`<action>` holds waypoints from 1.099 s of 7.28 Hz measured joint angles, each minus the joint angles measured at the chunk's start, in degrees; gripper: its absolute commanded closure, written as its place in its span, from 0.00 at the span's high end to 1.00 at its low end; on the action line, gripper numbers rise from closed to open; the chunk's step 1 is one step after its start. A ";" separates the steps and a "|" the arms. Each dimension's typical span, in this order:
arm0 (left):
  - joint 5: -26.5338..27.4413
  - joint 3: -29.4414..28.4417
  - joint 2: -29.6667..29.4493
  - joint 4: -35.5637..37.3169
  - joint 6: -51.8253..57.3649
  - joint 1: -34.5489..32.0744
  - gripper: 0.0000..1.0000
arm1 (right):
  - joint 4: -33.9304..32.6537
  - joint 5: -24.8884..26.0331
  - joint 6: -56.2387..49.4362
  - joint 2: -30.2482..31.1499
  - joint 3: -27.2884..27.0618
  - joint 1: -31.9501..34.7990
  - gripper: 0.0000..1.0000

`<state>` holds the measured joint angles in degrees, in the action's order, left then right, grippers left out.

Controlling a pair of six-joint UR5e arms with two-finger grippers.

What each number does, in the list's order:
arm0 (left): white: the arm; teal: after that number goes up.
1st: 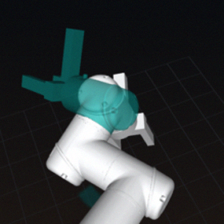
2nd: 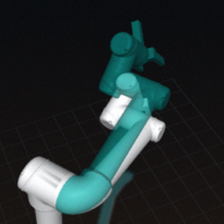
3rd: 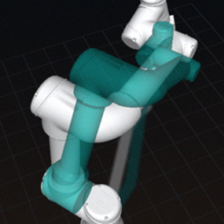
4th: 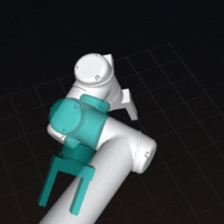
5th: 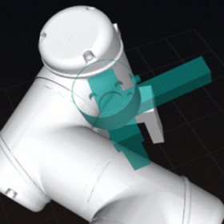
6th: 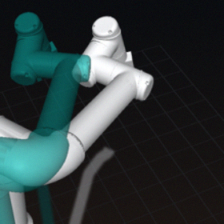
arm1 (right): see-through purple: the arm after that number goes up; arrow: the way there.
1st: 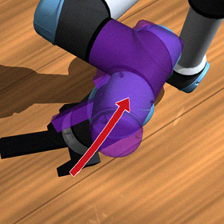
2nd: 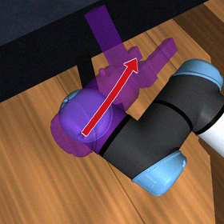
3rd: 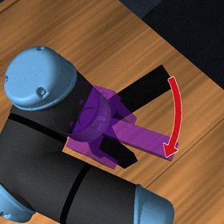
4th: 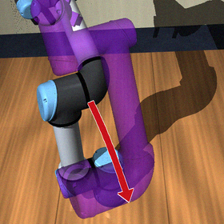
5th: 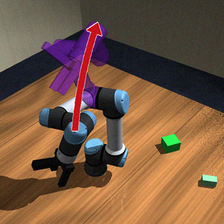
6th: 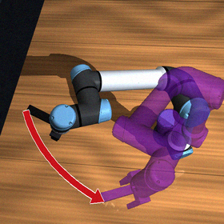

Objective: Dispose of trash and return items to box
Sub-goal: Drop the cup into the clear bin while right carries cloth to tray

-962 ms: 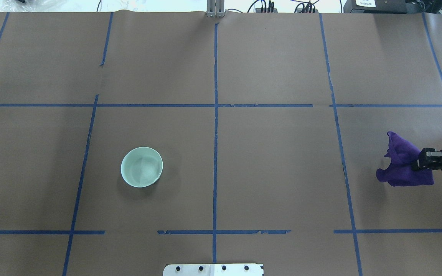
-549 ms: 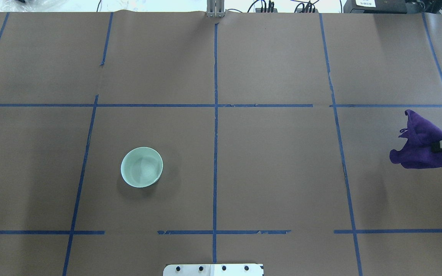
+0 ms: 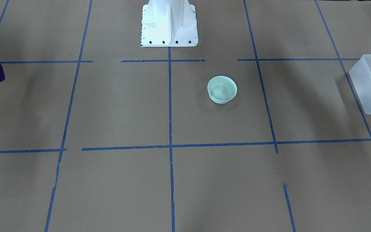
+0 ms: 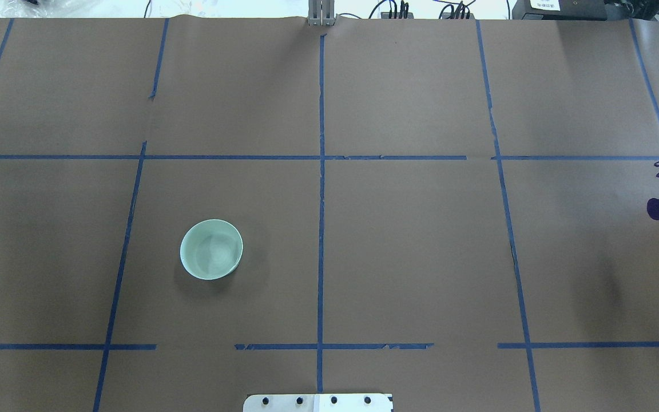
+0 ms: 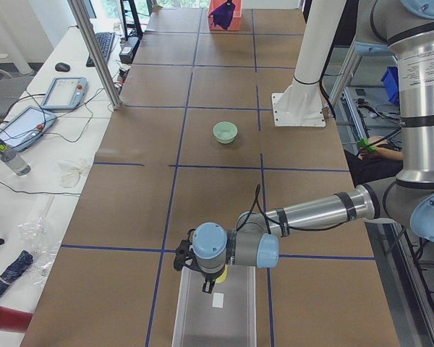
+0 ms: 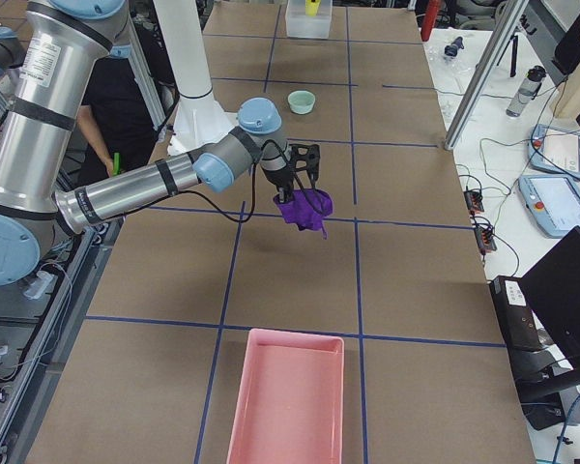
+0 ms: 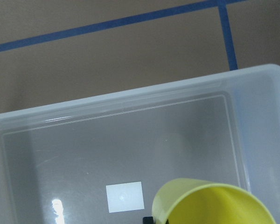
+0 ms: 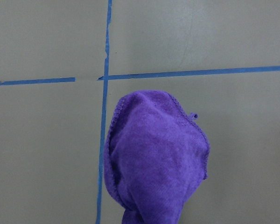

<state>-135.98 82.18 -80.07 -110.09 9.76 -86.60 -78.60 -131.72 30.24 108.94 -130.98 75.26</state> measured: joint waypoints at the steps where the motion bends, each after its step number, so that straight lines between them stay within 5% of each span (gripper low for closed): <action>1: -0.65 -0.64 0.00 -1.19 -0.01 1.04 0.00 | -2.26 -0.22 -5.11 -0.08 0.02 2.84 0.00; 2: -0.96 -1.42 0.00 -2.67 -0.01 1.88 0.35 | -3.51 -0.32 -8.40 -0.10 0.04 4.78 0.00; 3: -1.07 -2.21 0.00 -3.90 -0.01 2.44 0.84 | -4.07 -0.36 -10.13 -0.10 0.04 5.86 0.00; 4: -1.11 -2.63 -0.01 -4.66 0.01 2.81 1.00 | -4.30 -0.38 -11.59 0.00 0.08 6.63 0.00; 8: -1.02 1.56 1.04 -7.38 0.05 3.13 1.00 | -4.45 -0.32 -16.72 1.42 0.43 9.49 0.00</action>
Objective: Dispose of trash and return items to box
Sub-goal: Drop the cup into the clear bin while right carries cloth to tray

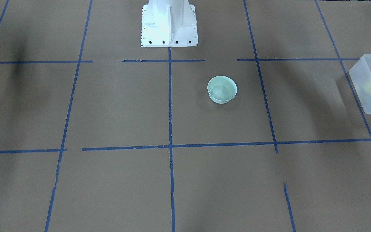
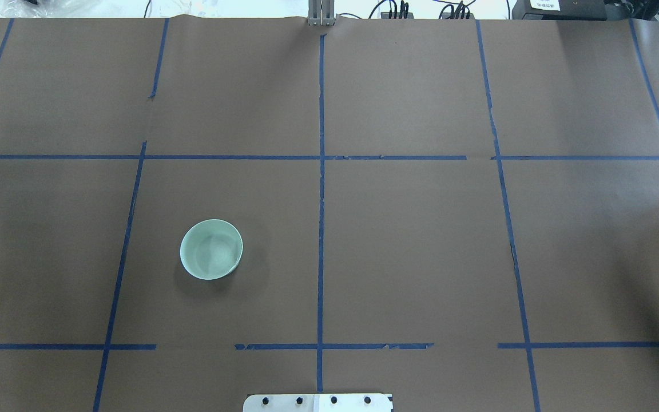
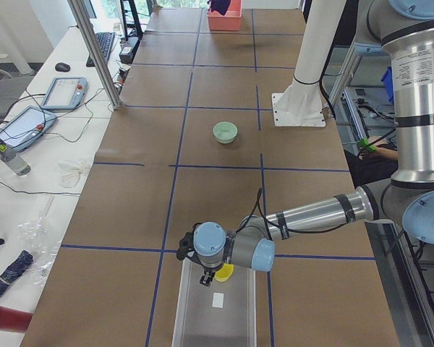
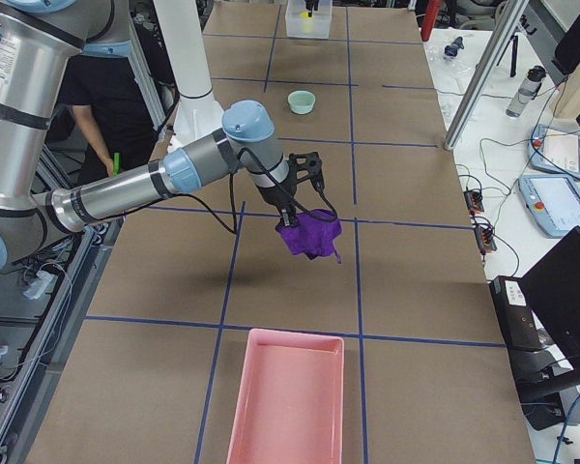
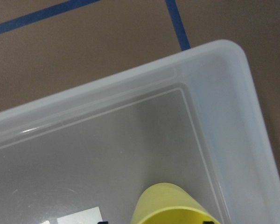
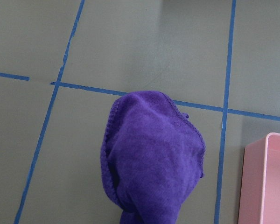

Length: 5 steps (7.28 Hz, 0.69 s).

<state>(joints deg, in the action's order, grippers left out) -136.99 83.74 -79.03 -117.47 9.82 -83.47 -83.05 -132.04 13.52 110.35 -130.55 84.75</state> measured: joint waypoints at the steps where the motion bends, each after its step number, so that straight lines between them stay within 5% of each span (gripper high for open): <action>1: 0.28 3.86 1.71 0.41 0.02 -0.34 1.00 | 0.00 0.04 -0.88 0.51 0.12 0.39 0.00; 5: 10.79 21.99 1.22 14.95 -3.41 -5.23 1.00 | -4.74 2.54 -15.71 1.19 1.96 7.69 0.00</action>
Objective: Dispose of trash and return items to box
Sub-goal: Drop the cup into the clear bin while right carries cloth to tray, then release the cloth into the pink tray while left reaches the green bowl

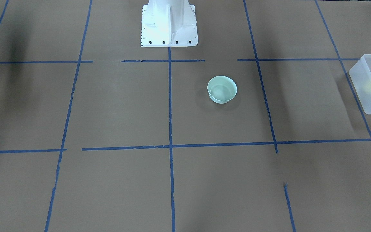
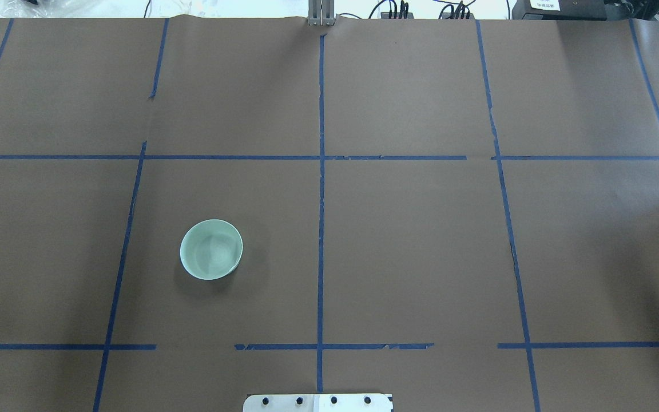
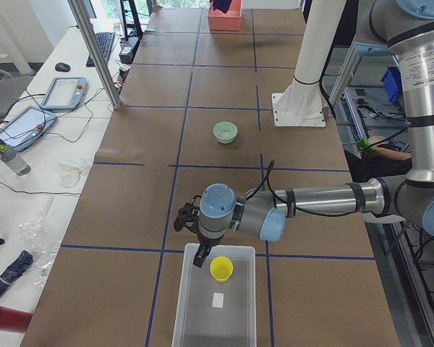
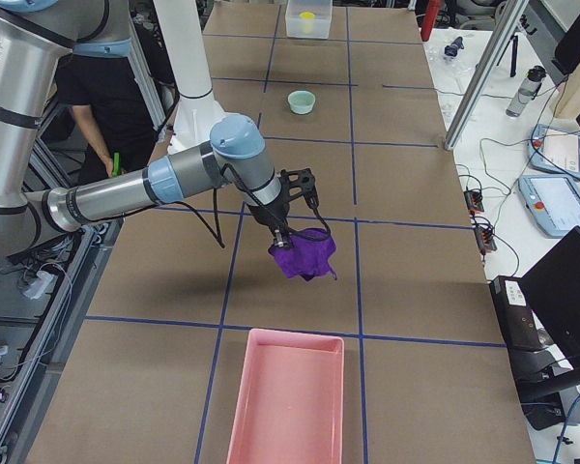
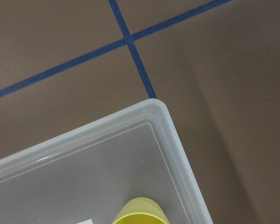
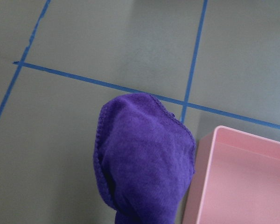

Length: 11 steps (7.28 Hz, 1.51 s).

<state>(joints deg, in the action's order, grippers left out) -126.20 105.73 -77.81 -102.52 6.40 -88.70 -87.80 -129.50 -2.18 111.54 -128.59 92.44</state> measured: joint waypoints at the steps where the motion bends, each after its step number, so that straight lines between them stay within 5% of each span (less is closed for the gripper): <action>1: 0.78 2.61 -0.66 -0.24 -5.11 0.25 1.00 | -2.17 2.47 -5.61 -0.18 0.64 2.78 0.00; 5: -2.72 5.10 -3.82 -7.10 -22.24 9.80 1.00 | -0.09 11.82 -20.87 -2.18 12.06 8.06 0.00; 8: -3.13 5.05 -4.45 -19.08 -43.90 22.97 1.00 | 15.36 12.39 -21.90 -3.41 27.05 9.21 0.00; 9: -3.10 5.09 -4.58 -22.14 -49.34 26.48 1.00 | 18.38 12.35 -21.82 -4.21 30.83 9.23 0.84; 10: -3.07 5.10 -5.02 -24.81 -54.41 29.68 1.00 | 19.79 12.20 -21.76 -4.83 33.31 9.24 1.00; 11: -3.01 5.03 -6.50 -26.61 -59.71 32.80 1.00 | 20.34 11.75 -21.60 -5.15 34.69 9.24 1.00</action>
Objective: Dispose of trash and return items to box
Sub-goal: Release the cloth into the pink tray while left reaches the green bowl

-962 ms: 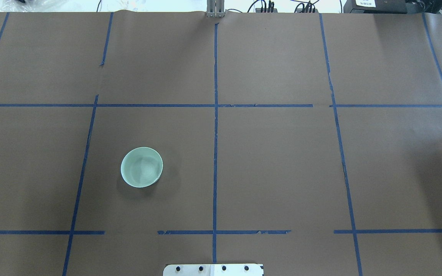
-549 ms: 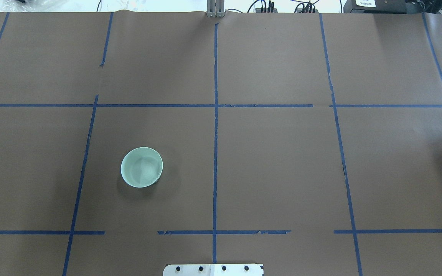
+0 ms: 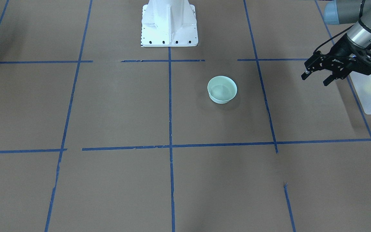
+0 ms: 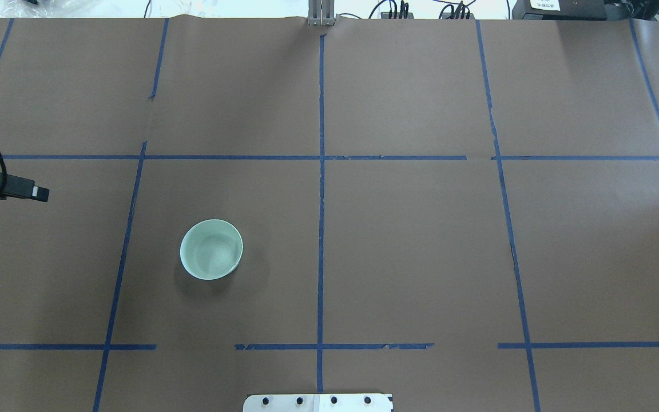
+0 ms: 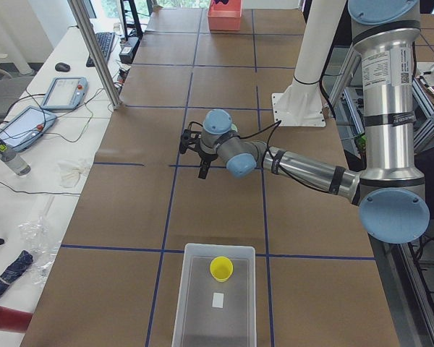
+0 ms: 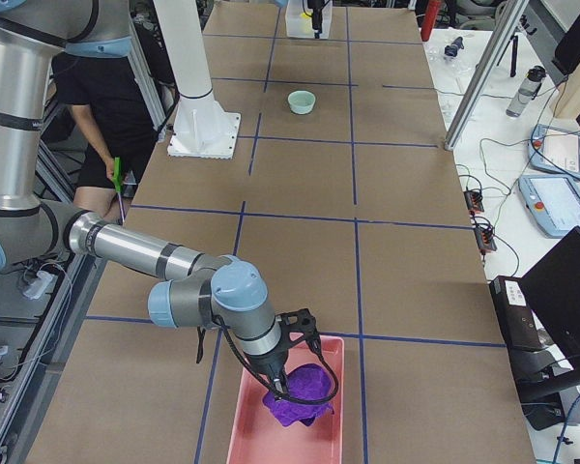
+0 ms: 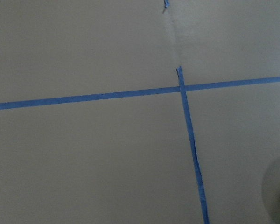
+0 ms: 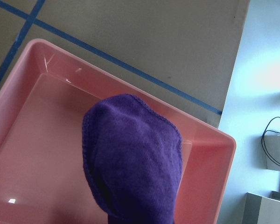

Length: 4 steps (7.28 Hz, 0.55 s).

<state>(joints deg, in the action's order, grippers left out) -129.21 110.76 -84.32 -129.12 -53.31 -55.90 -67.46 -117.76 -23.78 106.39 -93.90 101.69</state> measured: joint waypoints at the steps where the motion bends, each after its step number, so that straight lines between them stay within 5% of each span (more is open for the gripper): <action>1: 0.10 -0.24 -2.06 -0.69 -4.65 2.78 1.00 | 0.11 -1.28 1.35 -0.11 0.54 0.00 1.00; 4: 4.20 -1.45 -7.01 -1.03 -15.20 10.22 0.98 | -5.41 -10.08 12.01 -2.06 -1.75 -0.64 1.00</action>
<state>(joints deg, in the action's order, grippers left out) -125.00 109.31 -91.33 -130.16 -68.51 -45.68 -72.86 -127.84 -11.77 104.33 -95.65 101.04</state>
